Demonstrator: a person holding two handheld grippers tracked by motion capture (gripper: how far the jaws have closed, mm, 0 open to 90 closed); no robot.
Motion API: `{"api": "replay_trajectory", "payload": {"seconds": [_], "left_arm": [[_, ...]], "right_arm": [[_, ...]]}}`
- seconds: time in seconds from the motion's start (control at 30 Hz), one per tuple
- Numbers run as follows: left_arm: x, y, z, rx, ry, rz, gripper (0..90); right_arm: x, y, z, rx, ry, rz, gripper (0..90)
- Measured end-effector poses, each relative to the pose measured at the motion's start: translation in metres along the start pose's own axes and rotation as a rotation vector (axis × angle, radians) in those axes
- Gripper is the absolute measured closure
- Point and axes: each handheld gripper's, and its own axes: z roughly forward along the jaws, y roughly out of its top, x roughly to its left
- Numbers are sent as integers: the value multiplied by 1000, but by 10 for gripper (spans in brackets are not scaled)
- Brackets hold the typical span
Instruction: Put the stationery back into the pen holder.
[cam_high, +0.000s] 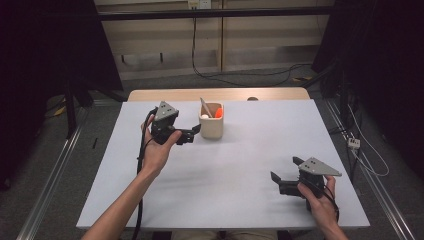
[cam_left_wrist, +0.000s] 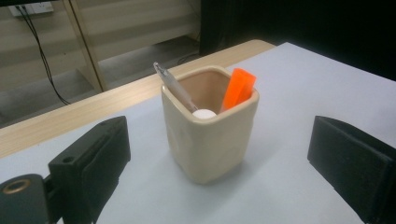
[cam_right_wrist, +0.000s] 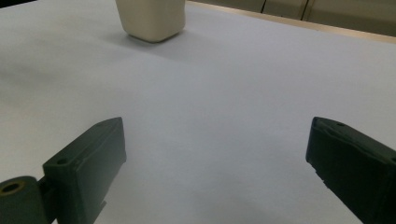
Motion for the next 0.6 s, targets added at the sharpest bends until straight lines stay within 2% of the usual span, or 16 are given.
{"api": "replay_trajectory", "payload": {"seconds": [0.1,0.17,0.27,0.37,0.47,0.6], "left_arm": [[-2,-5,-7,9,2,12,58],[-4,-8,-12,17,19,10,58],[-4,-13,-20,12,6,0,58],[-6,-18,-28,18,1,14,66],[-8,-22,-37,18,18,10,67],[-11,-30,-47,17,13,20,65]], "right_arm": [[0,0,0,2,-1,2,46],[0,0,0,2,-1,3,46],[0,0,0,1,-3,6,46],[0,0,-1,2,-2,6,46],[0,-1,0,4,-2,7,46],[1,-1,0,5,-1,8,46]]}}
